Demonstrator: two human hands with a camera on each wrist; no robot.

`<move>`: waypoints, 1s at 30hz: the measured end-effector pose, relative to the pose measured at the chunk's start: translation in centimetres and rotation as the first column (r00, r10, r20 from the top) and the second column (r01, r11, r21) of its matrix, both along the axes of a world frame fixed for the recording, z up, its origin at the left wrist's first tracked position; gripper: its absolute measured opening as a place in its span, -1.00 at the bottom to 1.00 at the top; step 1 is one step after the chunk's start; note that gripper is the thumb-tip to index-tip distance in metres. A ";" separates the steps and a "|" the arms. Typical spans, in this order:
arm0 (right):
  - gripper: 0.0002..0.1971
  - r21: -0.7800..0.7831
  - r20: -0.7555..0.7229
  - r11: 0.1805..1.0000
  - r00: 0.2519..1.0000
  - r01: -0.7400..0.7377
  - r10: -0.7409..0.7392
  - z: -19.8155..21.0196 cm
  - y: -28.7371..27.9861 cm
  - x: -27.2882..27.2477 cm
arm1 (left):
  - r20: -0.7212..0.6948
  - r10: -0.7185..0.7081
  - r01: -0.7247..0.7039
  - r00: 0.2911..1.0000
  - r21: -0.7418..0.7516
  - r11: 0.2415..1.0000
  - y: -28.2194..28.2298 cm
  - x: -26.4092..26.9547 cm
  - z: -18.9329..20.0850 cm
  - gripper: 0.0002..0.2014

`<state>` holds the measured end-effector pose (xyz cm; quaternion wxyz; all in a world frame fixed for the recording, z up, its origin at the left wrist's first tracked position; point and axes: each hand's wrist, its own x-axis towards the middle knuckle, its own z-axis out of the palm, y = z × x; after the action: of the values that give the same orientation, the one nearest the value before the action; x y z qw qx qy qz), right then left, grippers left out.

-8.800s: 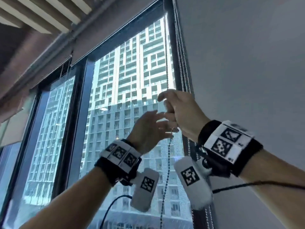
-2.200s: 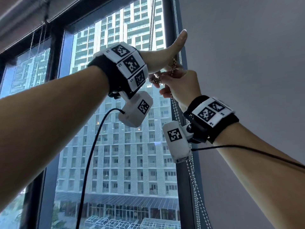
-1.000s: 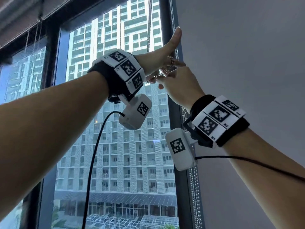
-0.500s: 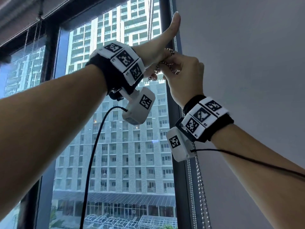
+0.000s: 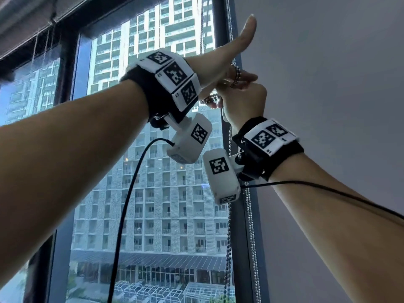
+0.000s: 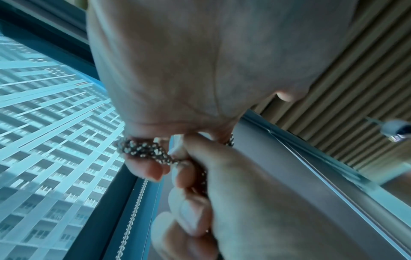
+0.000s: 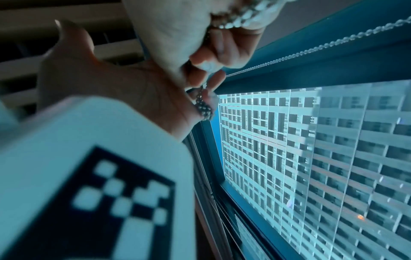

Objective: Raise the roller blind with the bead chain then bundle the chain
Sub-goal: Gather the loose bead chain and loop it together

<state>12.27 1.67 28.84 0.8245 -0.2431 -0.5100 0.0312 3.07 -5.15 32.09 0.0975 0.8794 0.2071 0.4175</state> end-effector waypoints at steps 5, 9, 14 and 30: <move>-0.77 0.019 0.121 0.995 0.988 -0.096 0.093 -1.3 -0.3 0.6 | -0.003 -0.103 0.103 0.995 -0.020 0.994 -0.6 -0.1 -0.4 -0.34; -0.75 0.037 0.165 0.968 0.956 -0.250 0.241 -2.5 -0.4 0.5 | -0.068 -0.014 0.013 0.998 -0.015 1.000 0.1 -0.4 -0.5 -0.31; -0.67 0.073 0.193 0.976 0.963 -0.207 0.190 -2.7 0.4 0.4 | -0.065 0.006 -0.006 0.998 -0.006 1.000 -0.1 -0.6 -0.6 -0.32; -0.67 0.121 0.245 0.938 0.926 -0.324 0.288 -4.3 0.0 0.4 | -0.008 -0.103 0.101 0.995 -0.121 0.988 0.8 -0.5 -0.8 -0.30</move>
<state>12.71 1.66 24.58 0.7635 -0.0954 -0.6321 0.0914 2.52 -4.37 31.28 0.1701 0.8842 0.1873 0.3926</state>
